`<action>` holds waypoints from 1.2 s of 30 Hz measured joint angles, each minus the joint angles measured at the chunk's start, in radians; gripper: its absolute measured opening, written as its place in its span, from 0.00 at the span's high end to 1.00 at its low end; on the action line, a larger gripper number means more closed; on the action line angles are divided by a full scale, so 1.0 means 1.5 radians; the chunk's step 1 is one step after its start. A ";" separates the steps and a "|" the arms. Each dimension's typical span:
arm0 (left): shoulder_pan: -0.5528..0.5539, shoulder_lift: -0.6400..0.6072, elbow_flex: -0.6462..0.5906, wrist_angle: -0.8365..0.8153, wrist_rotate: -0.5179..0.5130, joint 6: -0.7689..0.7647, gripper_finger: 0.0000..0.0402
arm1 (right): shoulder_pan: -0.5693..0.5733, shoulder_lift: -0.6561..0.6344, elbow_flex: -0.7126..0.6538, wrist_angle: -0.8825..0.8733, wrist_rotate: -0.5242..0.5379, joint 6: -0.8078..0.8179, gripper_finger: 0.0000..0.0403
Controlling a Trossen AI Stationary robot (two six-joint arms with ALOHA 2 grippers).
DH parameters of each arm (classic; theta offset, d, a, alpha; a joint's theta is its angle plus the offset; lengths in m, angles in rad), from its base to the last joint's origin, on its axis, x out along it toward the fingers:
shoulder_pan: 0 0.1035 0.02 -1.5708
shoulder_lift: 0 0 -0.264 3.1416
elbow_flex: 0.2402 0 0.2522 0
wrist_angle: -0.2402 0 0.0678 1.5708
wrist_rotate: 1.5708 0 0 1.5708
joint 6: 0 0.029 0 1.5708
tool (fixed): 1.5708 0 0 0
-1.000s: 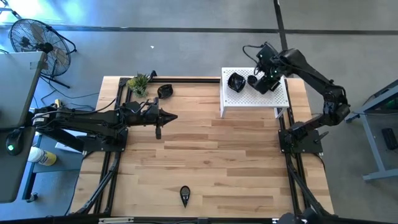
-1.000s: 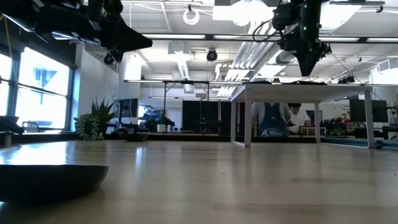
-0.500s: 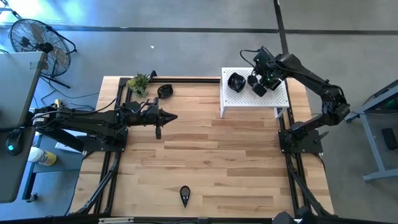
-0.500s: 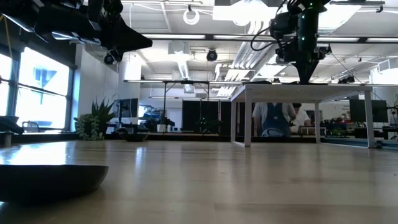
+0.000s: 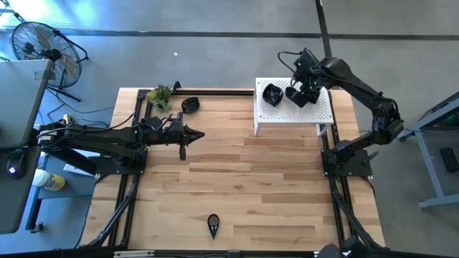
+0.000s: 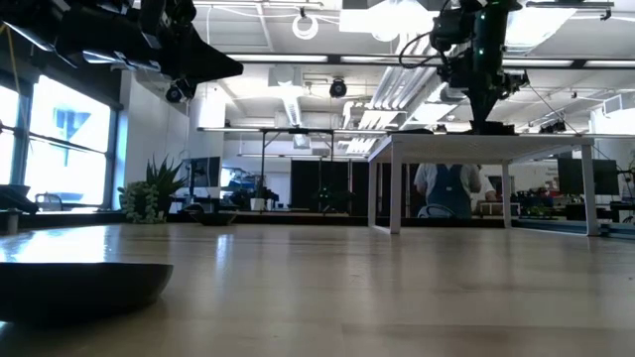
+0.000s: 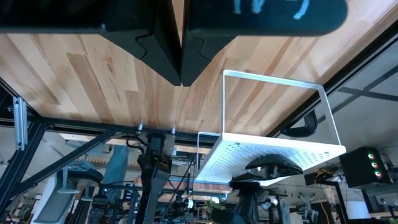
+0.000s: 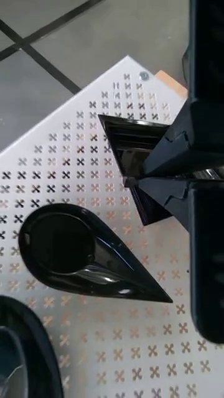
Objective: Pick & Place Mini shaped plates
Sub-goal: Stack the black square plate on top of the black square plates on the shelf
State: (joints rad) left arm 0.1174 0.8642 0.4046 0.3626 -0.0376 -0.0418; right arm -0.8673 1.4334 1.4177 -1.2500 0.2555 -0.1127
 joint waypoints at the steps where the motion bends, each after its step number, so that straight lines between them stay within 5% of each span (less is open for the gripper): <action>1: 0.000 0.000 0.000 0.000 0.000 0.000 0.99 | 0.000 0.000 0.009 -0.007 0.000 0.000 0.99; 22: 0.000 0.000 0.000 0.000 0.000 0.000 0.99 | 0.023 0.001 0.038 -0.083 0.030 -0.100 0.98; 36: 0.000 0.000 0.000 0.000 0.001 0.000 0.99 | 0.030 0.001 0.038 -0.099 0.002 -0.088 0.81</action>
State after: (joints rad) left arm 0.1175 0.8642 0.4046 0.3626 -0.0360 -0.0422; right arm -0.8227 1.4345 1.4744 -1.3991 0.2589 -0.2443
